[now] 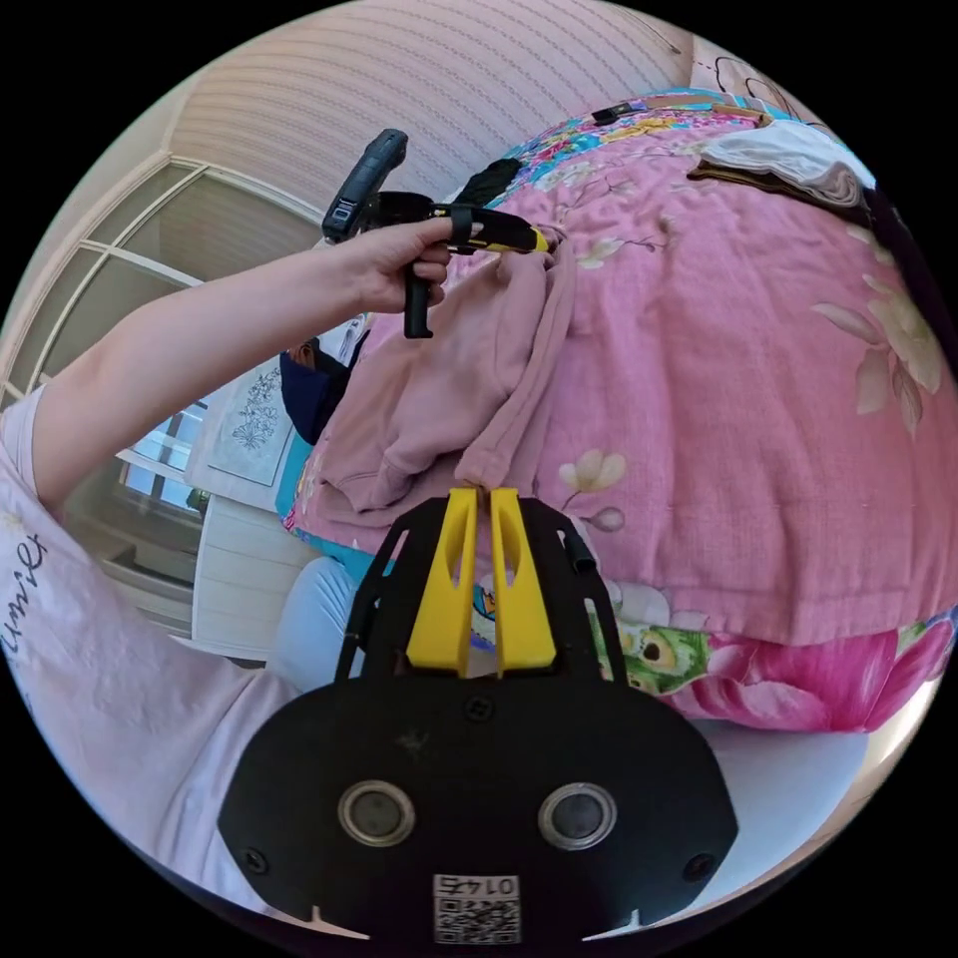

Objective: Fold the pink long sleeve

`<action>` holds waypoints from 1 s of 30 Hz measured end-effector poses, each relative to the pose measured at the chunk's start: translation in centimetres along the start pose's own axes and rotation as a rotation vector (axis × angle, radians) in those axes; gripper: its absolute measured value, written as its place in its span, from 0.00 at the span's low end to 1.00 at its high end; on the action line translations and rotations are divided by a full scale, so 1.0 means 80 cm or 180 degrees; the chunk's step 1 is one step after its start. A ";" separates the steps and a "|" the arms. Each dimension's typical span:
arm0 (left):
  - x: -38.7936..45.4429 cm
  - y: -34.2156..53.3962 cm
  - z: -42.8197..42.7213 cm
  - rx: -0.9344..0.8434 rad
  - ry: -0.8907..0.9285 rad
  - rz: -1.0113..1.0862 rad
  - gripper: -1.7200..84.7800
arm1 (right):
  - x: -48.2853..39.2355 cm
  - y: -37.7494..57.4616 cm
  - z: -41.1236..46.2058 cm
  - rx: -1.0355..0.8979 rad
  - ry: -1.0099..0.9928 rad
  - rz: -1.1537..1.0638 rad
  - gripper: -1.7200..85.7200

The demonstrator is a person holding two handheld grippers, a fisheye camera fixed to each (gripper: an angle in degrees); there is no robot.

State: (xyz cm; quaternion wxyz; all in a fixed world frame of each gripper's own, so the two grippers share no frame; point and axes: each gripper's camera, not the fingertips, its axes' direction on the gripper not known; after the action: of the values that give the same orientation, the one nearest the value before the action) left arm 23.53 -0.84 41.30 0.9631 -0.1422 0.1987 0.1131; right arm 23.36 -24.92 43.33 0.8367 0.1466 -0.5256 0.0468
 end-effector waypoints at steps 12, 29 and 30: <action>-0.193 0.179 -0.207 0.1026 -0.0141 -0.0523 0.06 | -0.161 -0.032 0.051 -0.0078 -0.0605 -0.1177 0.03; -0.404 0.609 -0.277 0.1153 -0.0101 -0.1969 0.07 | -0.424 -0.068 0.353 -0.1803 -0.0313 -0.2483 0.05; -0.402 0.619 -0.278 0.1192 -0.0040 -0.1992 0.07 | -0.425 -0.075 0.352 -0.1757 -0.0308 -0.2476 0.06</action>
State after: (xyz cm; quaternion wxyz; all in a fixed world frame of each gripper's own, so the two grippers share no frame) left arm -26.64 33.14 23.70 0.9616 -0.0166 0.1569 -0.2246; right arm -14.69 -36.38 23.16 0.7744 0.1067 -0.4629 -0.4180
